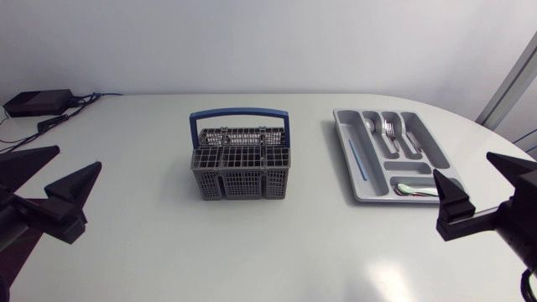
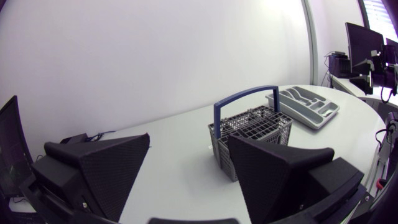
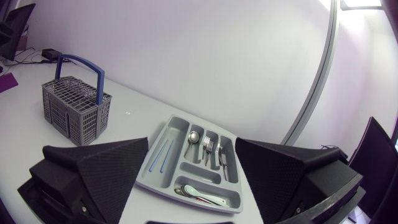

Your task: Unload the cutlery basket into the drawer organizer.

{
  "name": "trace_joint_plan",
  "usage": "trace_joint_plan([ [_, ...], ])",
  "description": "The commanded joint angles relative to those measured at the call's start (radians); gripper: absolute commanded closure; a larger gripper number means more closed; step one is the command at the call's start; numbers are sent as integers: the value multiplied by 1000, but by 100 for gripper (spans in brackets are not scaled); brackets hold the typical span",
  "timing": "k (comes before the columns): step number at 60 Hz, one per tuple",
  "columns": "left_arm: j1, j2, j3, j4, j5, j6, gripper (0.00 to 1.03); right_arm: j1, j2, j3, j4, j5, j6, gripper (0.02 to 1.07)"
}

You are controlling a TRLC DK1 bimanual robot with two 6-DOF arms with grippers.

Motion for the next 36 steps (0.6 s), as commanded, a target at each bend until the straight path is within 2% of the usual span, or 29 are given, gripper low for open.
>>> trace_joint_plan([
  [1, 9, -32, -60, 36, -19, -45, 5, -17, -27, -49, 29, -11, 61, 6],
  [36, 19, -217, -350, 240, -146, -202, 5, -104, -181, -262, 169, -80, 286, 6],
])
